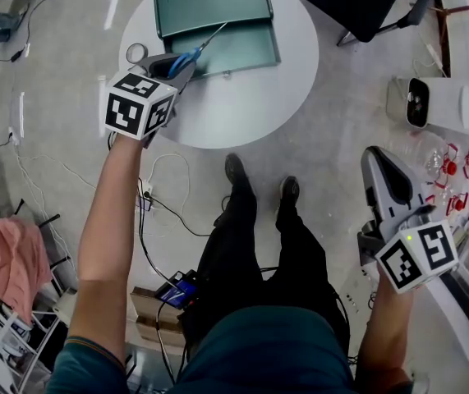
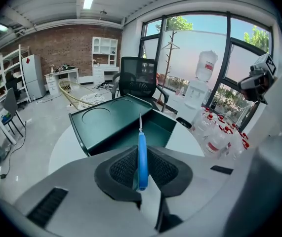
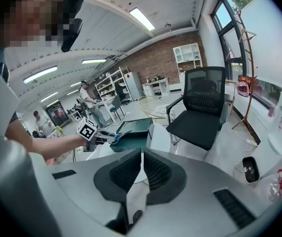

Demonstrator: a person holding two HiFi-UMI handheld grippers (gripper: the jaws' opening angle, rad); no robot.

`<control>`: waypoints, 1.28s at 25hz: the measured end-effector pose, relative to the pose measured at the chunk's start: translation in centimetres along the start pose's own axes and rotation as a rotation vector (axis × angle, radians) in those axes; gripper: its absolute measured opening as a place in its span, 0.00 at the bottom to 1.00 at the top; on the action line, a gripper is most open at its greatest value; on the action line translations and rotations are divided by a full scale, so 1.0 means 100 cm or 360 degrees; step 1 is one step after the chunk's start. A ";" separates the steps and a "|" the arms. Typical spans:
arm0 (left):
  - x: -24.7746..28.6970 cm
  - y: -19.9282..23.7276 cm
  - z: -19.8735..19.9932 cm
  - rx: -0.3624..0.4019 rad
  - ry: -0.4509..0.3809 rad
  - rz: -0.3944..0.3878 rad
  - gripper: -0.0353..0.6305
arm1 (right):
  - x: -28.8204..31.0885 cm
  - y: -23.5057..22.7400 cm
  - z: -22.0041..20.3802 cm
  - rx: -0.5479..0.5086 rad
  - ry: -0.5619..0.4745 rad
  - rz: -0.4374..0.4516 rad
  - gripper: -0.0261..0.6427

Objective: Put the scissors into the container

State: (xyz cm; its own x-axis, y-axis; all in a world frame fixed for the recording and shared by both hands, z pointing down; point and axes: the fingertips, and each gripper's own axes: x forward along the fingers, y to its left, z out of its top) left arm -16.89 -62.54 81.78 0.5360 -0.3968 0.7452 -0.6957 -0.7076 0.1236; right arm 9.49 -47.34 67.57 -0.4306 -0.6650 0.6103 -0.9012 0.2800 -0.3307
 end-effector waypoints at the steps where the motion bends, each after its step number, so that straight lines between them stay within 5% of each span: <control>1: 0.005 0.001 -0.002 0.0002 0.0010 -0.0001 0.15 | 0.002 -0.002 -0.002 0.0003 0.0001 -0.0001 0.10; 16: 0.025 0.012 -0.006 0.0056 0.0059 0.0030 0.15 | 0.009 -0.005 -0.005 0.0024 0.0011 -0.0011 0.10; 32: -0.020 0.010 0.033 0.0161 -0.0024 0.0126 0.18 | -0.014 0.013 0.023 -0.0025 -0.0054 0.0016 0.10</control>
State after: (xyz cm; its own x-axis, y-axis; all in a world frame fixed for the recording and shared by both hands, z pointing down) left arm -17.11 -64.42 78.23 0.4890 -0.4623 0.7397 -0.6849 -0.7287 -0.0026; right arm 9.06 -47.60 64.66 -0.4377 -0.6851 0.5823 -0.8978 0.2974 -0.3248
